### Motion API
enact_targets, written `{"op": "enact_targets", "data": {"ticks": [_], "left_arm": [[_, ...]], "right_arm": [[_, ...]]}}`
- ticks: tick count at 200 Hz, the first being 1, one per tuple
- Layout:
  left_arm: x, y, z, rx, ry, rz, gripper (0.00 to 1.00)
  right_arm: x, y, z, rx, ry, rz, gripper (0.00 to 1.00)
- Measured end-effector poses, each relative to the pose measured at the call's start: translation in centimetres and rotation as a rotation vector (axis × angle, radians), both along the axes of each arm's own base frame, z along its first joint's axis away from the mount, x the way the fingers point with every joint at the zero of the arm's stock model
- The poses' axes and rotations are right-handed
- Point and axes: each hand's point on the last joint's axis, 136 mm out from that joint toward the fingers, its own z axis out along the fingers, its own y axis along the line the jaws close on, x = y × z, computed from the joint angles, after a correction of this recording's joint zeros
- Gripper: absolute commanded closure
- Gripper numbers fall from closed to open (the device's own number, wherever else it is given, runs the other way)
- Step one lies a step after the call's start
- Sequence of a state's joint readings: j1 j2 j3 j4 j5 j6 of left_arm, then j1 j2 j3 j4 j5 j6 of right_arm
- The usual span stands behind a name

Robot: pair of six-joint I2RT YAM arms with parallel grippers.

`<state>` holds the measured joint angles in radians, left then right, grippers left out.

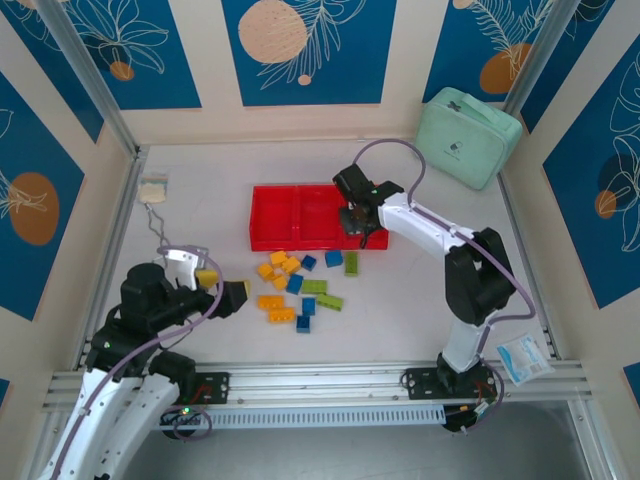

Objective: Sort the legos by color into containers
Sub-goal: Place the lego in the container, then pick up the lego from the center of the table.

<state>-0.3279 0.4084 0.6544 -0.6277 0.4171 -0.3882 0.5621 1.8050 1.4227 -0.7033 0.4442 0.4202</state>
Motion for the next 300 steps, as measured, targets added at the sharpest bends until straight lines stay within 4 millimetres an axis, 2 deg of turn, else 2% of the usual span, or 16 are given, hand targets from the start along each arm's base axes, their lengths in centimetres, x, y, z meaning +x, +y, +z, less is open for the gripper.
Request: {"op": "enact_targets", "data": {"ticks": [23, 45, 91, 119, 145, 174, 190, 208, 225, 256, 276, 300], "left_arm": [[0.0, 0.1, 0.0, 0.003, -0.002, 0.006, 0.01], [0.1, 0.2, 0.0, 0.008, -0.004, 0.013, 0.01], [0.1, 0.8, 0.4, 0.015, -0.039, 0.048, 0.01], [0.2, 2.5, 0.4, 0.055, -0.056, 0.137, 0.01], [-0.3, 3.3, 0.9, 0.054, -0.096, 0.168, 0.01], [-0.2, 3.2, 0.8, 0.057, -0.091, 0.167, 0.01], [0.0, 3.2, 0.5, 0.065, -0.074, 0.166, 0.01], [0.2, 3.1, 0.2, 0.072, -0.059, 0.168, 0.01], [0.2, 3.1, 0.1, 0.074, -0.055, 0.168, 0.01], [0.3, 3.1, 0.1, 0.074, -0.055, 0.168, 0.01], [0.3, 3.1, 0.1, 0.074, -0.055, 0.168, 0.01], [0.3, 3.1, 0.0, 0.076, -0.050, 0.167, 0.01]], "right_arm": [[1.0, -1.0, -1.1, -0.014, 0.018, 0.012, 0.70], [2.0, -1.3, -0.9, 0.000, -0.004, 0.032, 0.66], [3.0, -1.2, -0.5, 0.002, -0.039, 0.084, 0.44], [2.9, -1.1, -0.4, 0.001, -0.042, 0.089, 0.22], [2.1, -1.2, 0.5, -0.008, -0.043, 0.074, 0.11], [0.0, -0.6, 3.4, 0.044, -0.065, 0.036, 0.10], [-1.8, -0.6, 5.2, 0.100, -0.087, 0.011, 0.11], [-4.0, -0.5, 6.0, 0.169, -0.081, -0.010, 0.12], [-5.8, -0.5, 5.1, 0.209, -0.041, -0.028, 0.13], [-8.5, -0.5, 0.7, 0.191, 0.083, -0.050, 0.14], [-9.4, -0.1, -1.3, 0.175, 0.134, -0.051, 0.16], [-9.5, 0.6, -3.1, 0.157, 0.159, -0.043, 0.20]]}}
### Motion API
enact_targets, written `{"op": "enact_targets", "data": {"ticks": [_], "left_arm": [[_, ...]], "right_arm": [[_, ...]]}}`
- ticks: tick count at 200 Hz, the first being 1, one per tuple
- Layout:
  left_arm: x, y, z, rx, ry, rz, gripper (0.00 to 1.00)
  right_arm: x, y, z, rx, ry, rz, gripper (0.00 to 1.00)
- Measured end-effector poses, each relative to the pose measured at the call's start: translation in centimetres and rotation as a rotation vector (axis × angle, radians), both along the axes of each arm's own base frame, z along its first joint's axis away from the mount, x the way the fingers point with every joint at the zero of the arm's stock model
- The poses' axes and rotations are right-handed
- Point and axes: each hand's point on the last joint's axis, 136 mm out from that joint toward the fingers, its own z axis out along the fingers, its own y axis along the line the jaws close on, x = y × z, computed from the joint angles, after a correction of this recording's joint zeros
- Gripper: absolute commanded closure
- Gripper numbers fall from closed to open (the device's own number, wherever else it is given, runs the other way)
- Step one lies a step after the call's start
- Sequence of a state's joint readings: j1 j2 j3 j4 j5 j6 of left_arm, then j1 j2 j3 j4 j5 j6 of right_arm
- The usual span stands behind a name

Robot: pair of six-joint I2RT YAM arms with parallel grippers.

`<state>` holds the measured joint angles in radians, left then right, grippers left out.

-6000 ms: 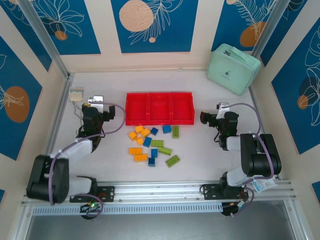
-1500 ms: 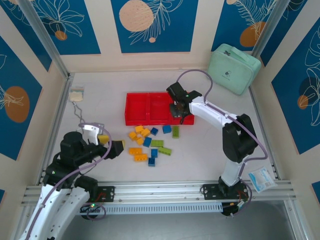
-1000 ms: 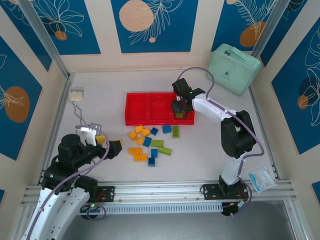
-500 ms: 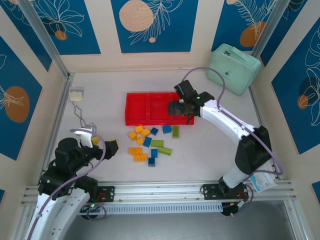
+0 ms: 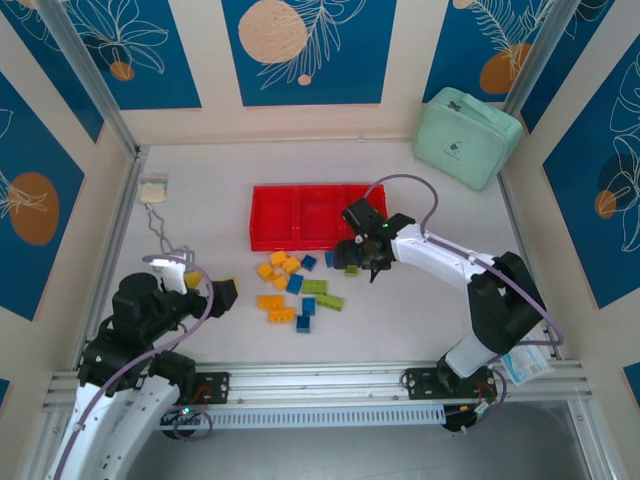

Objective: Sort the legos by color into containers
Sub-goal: Pick up the lego from the center of the table.

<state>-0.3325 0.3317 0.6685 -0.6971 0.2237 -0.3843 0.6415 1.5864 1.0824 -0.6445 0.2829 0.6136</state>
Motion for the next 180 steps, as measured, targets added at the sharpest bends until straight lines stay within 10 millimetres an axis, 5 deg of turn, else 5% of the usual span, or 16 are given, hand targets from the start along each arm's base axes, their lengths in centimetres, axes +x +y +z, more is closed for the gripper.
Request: {"op": "enact_targets", "data": {"ticks": [89, 121, 180], "left_arm": [[0.1, -0.2, -0.2, 0.000, 0.015, -0.010, 0.01], [0.2, -1.2, -0.9, -0.006, 0.063, -0.057, 0.01], [0.5, -3.2, -4.1, 0.049, 0.225, -0.137, 0.01]], "right_arm": [[0.5, 0.4, -5.3, -0.094, 0.073, 0.024, 0.35], [0.7, 0.1, -6.1, -0.133, 0.078, 0.020, 0.39], [0.7, -0.2, -6.2, -0.181, 0.076, 0.019, 0.61]]}}
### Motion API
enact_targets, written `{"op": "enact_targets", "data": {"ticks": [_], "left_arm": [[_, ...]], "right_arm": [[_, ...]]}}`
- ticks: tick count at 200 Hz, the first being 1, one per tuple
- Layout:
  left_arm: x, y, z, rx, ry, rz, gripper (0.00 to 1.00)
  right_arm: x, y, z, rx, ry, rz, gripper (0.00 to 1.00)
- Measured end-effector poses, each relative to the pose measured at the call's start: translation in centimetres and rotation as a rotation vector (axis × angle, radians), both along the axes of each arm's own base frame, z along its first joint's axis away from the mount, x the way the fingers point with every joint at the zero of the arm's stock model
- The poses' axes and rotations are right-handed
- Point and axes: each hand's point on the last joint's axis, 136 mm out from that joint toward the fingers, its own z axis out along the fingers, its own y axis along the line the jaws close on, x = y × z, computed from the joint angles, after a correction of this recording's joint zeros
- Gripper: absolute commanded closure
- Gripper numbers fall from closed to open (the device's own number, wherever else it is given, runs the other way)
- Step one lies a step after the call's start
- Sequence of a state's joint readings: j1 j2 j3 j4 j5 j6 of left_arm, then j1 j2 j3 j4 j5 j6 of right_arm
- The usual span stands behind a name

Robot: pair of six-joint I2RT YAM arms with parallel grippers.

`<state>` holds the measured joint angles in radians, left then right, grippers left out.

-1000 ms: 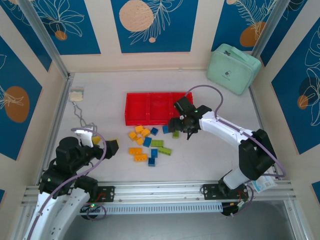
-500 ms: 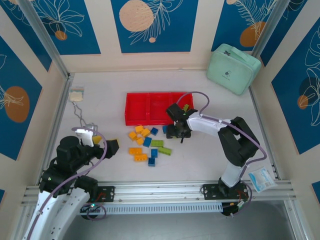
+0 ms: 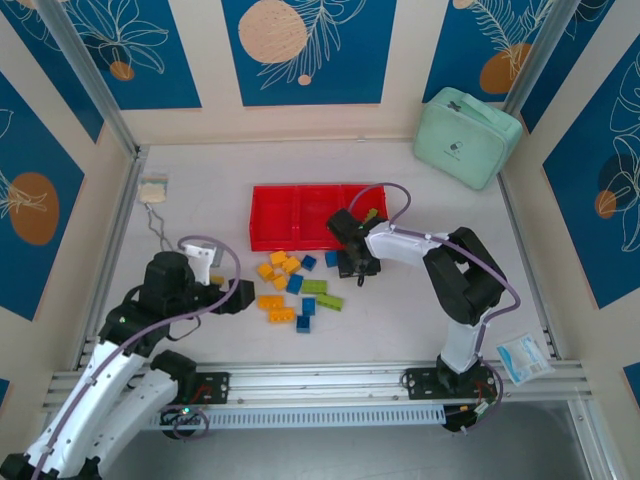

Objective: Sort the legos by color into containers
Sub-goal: Pick up the lego from the center of the table, then place the lego in the container.

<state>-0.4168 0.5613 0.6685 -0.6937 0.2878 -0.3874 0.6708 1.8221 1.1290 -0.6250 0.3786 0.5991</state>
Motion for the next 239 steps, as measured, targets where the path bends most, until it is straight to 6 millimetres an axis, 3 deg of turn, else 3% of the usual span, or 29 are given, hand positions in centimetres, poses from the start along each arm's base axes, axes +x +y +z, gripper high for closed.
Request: {"op": "enact_targets", "data": {"ticks": [50, 107, 139, 168, 189, 216, 239], "left_arm": [[-0.8, -0.1, 1.5, -0.030, -0.068, -0.019, 0.01], [-0.8, -0.1, 1.4, -0.029, -0.065, -0.020, 0.01], [-0.8, -0.1, 1.4, -0.030, -0.067, -0.020, 0.01], [-0.8, -0.1, 1.5, -0.030, -0.068, -0.020, 0.01], [-0.8, -0.1, 1.5, -0.031, -0.068, -0.021, 0.01], [-0.8, -0.1, 1.6, -0.034, -0.075, -0.021, 0.00], [-0.9, -0.1, 1.7, -0.036, -0.080, -0.021, 0.01]], "right_arm": [[-0.9, -0.3, 1.3, -0.024, 0.006, 0.014, 0.68], [0.5, 0.2, 10.1, 0.129, -0.151, 0.006, 0.69], [3.4, -0.9, 12.6, 0.188, -0.204, -0.010, 0.69], [6.3, -1.4, 12.6, 0.227, -0.194, 0.002, 0.70], [8.7, -1.2, 11.4, 0.239, -0.168, 0.023, 0.70], [10.2, -1.3, 9.6, 0.238, -0.123, 0.041, 0.67], [11.2, -1.2, 8.7, 0.242, -0.104, 0.050, 0.59]]}}
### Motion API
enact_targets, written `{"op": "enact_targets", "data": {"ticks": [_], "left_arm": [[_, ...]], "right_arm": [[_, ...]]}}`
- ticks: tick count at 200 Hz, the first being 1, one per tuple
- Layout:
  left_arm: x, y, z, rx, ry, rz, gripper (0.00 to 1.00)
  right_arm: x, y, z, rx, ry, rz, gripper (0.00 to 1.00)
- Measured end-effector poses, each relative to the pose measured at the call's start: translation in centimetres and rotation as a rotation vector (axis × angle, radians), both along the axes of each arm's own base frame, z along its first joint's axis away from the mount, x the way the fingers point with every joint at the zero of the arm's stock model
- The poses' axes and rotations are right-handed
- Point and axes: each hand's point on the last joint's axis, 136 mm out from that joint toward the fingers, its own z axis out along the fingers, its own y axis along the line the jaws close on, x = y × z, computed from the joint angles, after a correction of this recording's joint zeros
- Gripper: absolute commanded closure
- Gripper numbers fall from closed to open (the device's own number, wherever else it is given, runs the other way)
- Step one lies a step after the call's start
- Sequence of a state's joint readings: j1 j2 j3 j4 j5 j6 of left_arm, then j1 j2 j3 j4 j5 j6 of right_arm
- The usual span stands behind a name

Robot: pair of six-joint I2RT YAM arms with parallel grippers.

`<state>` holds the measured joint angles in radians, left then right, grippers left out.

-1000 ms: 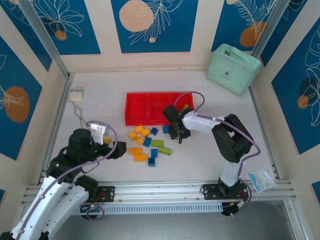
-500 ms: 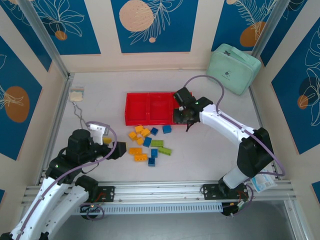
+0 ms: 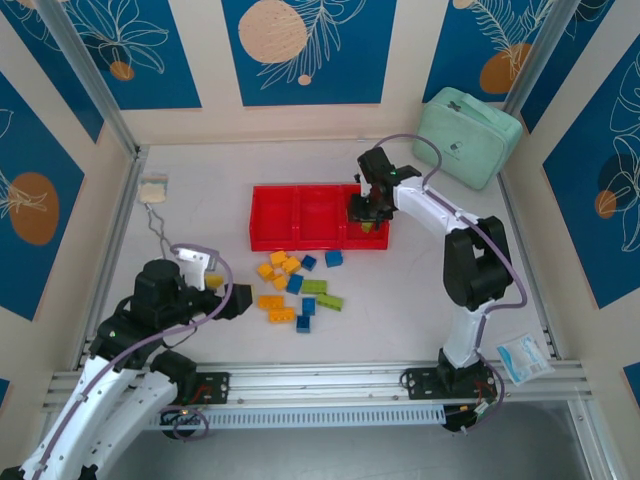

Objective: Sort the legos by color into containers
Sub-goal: Place the lego in the container, then pick up the lego from the bottom-center of the table.

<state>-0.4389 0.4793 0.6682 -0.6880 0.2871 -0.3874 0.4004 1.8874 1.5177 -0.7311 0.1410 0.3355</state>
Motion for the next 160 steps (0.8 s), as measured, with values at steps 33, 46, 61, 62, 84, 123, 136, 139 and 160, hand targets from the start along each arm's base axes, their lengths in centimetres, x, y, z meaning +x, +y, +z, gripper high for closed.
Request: {"op": "enact_targets", "data": {"ticks": [33, 46, 61, 62, 84, 123, 136, 139, 160], "left_arm": [[0.0, 0.0, 0.0, 0.000, -0.001, 0.000, 0.00], [0.0, 0.0, 0.0, 0.000, 0.000, 0.000, 0.00], [0.0, 0.0, 0.0, 0.000, 0.000, 0.000, 0.01], [0.0, 0.0, 0.0, 0.000, 0.000, 0.000, 0.01], [0.0, 0.0, 0.0, 0.000, 0.000, -0.001, 0.01], [0.0, 0.0, 0.0, 0.000, 0.001, 0.000, 0.01], [0.0, 0.0, 0.0, 0.000, 0.001, 0.000, 0.01], [0.0, 0.0, 0.0, 0.000, 0.001, 0.000, 0.00], [0.0, 0.0, 0.0, 0.000, 0.001, -0.002, 0.01]], "right_arm": [[0.5, 0.3, -0.3, 0.001, 0.012, 0.016, 0.37], [0.4, 0.3, -0.3, 0.002, 0.017, 0.016, 0.32], [0.2, 0.4, -0.4, -0.001, 0.023, 0.020, 0.29], [0.1, 0.4, -0.4, -0.001, 0.023, 0.021, 0.28], [-0.7, 0.6, 0.1, -0.009, 0.029, 0.036, 0.26], [-5.6, 2.8, 3.3, -0.008, -0.054, 0.218, 0.26], [-8.6, 4.2, 4.0, -0.007, -0.086, 0.342, 0.26], [-9.5, 4.7, 4.1, -0.008, -0.094, 0.381, 0.26], [-14.7, 7.0, 3.6, -0.017, -0.119, 0.611, 0.30]]}}
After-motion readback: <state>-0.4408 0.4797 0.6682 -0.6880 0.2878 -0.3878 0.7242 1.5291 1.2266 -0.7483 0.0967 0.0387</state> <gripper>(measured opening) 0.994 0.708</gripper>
